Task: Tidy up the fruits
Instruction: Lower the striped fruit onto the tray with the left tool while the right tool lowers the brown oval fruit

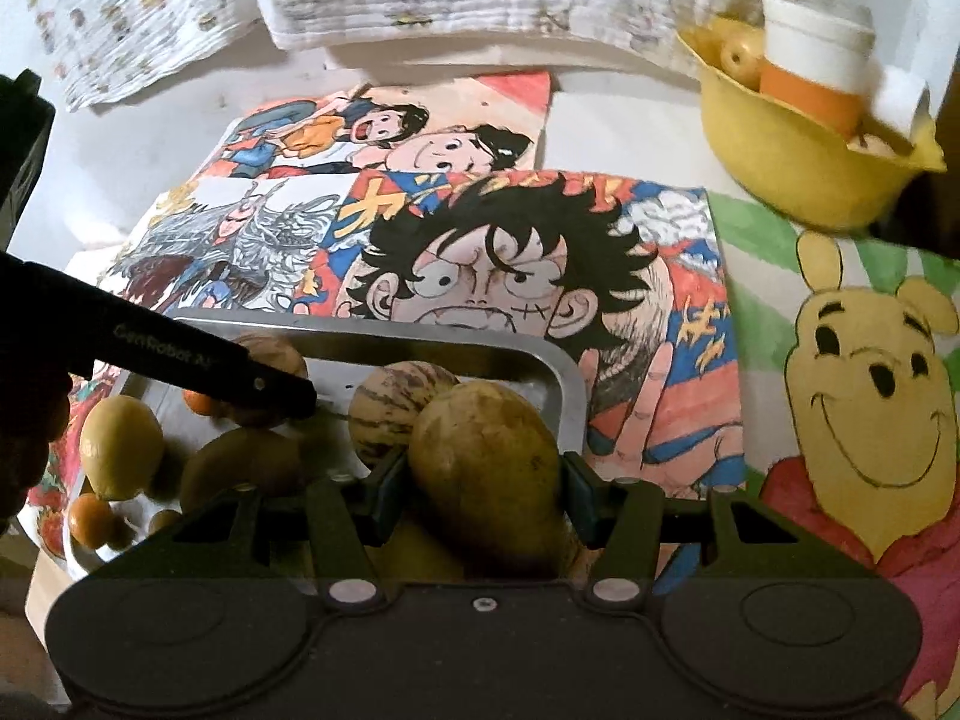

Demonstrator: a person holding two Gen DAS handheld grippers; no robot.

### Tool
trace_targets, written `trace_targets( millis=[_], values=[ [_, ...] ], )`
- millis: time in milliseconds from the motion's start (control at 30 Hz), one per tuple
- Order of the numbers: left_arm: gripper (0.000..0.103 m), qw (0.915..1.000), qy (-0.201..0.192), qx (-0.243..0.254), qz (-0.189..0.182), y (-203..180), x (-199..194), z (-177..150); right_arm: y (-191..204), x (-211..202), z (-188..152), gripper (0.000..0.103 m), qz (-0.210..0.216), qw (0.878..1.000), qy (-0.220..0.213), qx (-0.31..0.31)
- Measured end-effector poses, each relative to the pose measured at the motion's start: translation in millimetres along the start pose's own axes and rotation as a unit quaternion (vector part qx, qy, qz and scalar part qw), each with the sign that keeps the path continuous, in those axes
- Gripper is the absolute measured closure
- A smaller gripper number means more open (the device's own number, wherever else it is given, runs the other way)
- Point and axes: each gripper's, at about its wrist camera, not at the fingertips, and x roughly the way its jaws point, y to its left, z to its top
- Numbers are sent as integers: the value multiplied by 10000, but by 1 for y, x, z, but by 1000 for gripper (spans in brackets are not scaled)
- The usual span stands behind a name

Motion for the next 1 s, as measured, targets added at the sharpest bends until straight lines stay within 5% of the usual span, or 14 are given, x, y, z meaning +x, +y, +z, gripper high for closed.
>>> trace_targets(
  millis=[1000],
  values=[
    [43,9987,250,-437,63,2,2,5,0,6,-2,43,103,9990,179,398]
  ],
)
